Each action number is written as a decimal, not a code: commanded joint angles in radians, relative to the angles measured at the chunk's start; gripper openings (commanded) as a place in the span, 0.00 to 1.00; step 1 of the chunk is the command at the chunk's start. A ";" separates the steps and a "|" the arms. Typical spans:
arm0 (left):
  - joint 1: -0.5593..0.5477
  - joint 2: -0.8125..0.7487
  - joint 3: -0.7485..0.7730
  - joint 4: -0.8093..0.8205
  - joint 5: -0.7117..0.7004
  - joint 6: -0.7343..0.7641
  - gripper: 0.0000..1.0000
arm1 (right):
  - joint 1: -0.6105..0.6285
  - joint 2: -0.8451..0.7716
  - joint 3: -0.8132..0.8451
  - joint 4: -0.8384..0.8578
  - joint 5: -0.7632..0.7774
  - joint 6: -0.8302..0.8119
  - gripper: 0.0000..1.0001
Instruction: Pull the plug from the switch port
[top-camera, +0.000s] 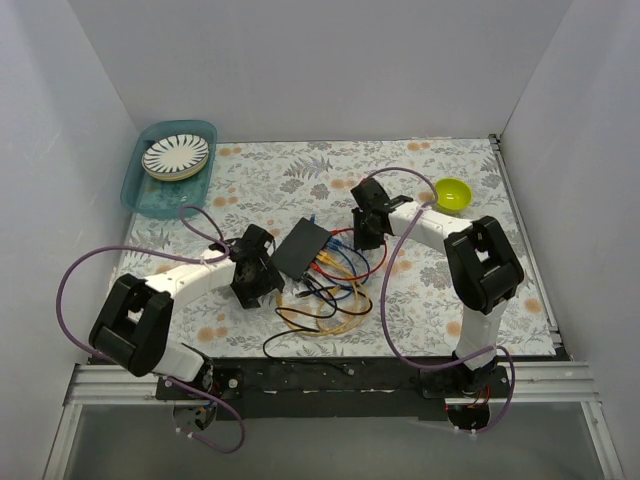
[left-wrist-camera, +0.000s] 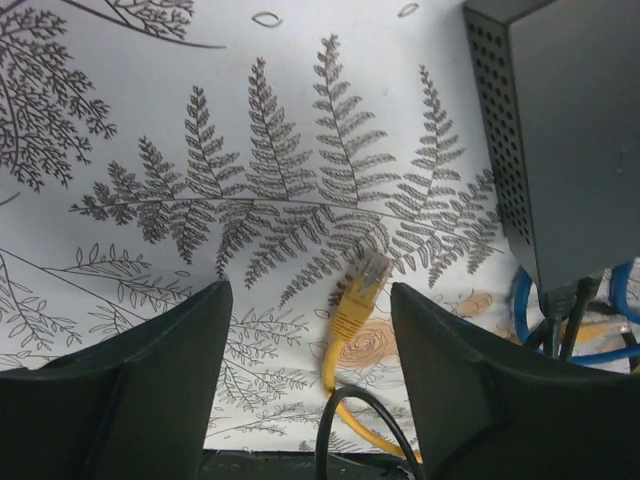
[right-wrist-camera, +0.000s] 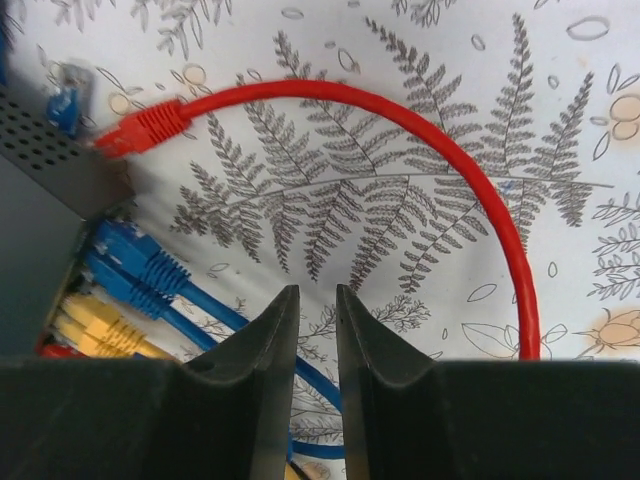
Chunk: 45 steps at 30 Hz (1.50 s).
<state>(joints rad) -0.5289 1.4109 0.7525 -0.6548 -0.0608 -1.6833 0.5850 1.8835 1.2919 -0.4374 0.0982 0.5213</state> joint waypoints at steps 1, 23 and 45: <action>0.018 0.083 0.024 0.061 0.059 0.039 0.63 | 0.022 -0.081 -0.106 0.014 -0.052 -0.006 0.29; 0.122 0.370 0.369 0.078 0.116 0.142 0.74 | 0.265 -0.204 -0.206 0.023 -0.140 0.039 0.31; 0.196 0.103 0.265 0.208 0.251 0.154 0.89 | -0.017 -0.242 -0.103 0.106 -0.184 0.052 0.48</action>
<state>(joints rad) -0.3294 1.5909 1.0813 -0.5362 0.0544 -1.5257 0.5766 1.5864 1.1694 -0.4313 0.0368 0.5686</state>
